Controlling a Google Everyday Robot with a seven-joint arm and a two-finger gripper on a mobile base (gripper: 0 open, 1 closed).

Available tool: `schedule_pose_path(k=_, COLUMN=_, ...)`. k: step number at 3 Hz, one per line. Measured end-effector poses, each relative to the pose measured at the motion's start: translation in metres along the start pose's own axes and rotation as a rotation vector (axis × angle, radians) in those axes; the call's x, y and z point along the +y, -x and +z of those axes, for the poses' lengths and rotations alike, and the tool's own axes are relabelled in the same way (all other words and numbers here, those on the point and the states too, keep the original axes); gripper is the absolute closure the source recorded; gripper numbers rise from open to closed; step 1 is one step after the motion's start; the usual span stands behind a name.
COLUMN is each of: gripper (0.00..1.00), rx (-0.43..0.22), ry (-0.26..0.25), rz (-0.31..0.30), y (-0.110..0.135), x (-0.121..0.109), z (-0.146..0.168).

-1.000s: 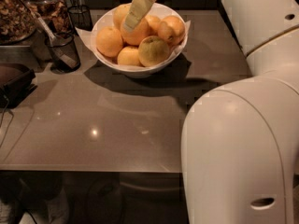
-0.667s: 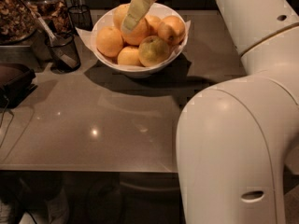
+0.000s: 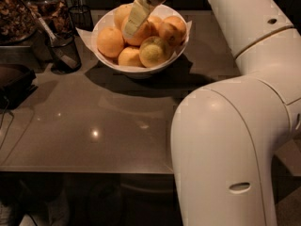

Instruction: Pick orange from white bowl

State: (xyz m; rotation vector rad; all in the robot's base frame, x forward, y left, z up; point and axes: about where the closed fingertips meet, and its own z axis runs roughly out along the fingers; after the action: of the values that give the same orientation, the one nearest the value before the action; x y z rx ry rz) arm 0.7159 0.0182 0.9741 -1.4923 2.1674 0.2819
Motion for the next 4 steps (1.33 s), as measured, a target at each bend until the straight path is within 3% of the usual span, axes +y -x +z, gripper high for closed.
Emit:
schedule_pose_path(k=3, gripper=0.23, rx=0.026, ry=0.021, rz=0.025, y=-0.008, x=-0.005, z=0.023)
schedule_pose_path(k=4, gripper=0.42, rx=0.026, ry=0.024, rz=0.026, y=-0.008, x=-0.006, z=0.023)
